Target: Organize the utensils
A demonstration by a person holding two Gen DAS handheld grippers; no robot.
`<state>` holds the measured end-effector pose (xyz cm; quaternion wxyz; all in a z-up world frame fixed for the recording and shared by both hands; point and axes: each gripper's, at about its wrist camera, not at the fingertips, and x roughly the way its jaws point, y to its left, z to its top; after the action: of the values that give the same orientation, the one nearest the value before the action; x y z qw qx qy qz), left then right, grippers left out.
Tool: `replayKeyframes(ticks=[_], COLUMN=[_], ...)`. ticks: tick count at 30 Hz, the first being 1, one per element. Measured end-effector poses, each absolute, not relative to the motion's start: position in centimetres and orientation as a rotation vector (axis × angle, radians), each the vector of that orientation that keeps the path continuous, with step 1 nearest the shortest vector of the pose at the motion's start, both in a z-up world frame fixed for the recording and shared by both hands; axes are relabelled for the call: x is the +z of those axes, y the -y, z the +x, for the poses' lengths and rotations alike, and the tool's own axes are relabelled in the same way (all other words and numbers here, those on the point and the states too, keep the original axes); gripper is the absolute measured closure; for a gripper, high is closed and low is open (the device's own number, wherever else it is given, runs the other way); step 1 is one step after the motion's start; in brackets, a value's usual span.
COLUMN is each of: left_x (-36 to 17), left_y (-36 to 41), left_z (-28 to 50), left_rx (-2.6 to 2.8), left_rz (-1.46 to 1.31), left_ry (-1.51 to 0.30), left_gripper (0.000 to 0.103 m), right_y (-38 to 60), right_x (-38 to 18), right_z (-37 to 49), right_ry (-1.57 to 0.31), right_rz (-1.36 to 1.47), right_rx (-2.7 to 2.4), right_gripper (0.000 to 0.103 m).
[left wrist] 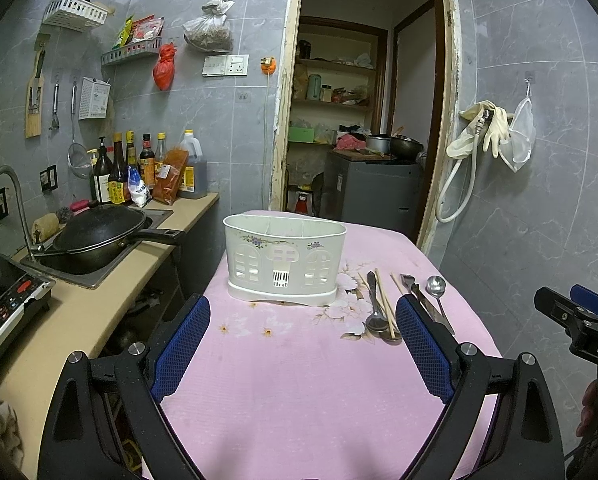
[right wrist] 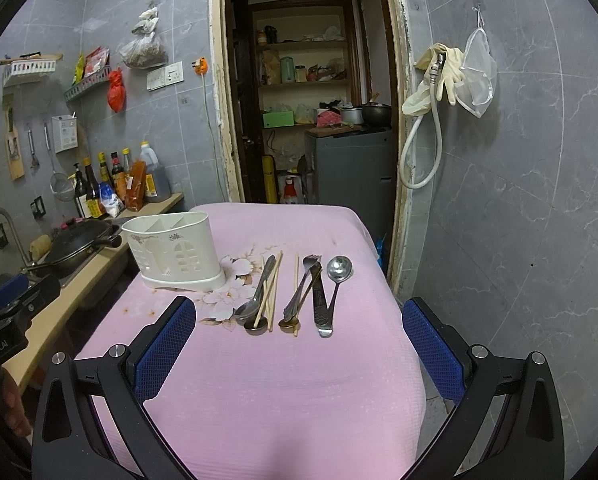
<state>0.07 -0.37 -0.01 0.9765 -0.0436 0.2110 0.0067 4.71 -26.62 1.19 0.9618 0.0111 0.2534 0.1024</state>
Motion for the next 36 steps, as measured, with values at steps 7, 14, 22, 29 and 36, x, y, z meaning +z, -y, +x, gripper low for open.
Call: replayKeyframes(ticks=[7,14,22,29,36], left_x=[0.0,-0.3,-0.6,0.2,1.6], left_y=[0.4,0.6,0.4,-0.8,-1.0], left_z=[0.1,0.4,1.0,2.2,4.6], left_rx=[0.014,0.017,0.008,0.038,0.054], left_rz=[-0.089,-0.094,-0.092,-0.084,-0.111], left_ry=[-0.425,-0.427,-0.439,-0.393,-0.338], left_gripper=[0.012,0.012,0.012,0.012,0.012], right_y=[26.5,26.8,26.0,25.0,24.8], right_x=[1.2,1.4,1.4,2.2,3.1], right_z=[4.7,4.6,4.9,5.1,6.4], right_ry=[-0.513,-0.512,-0.516,-0.460,-0.424], right_rz=[0.022,0.022,0.008,-0.042,-0.056], right_rx=[0.207,0.192,0.175,0.149,0.121], right_gripper=[0.000,0.000,0.000,0.000,0.000])
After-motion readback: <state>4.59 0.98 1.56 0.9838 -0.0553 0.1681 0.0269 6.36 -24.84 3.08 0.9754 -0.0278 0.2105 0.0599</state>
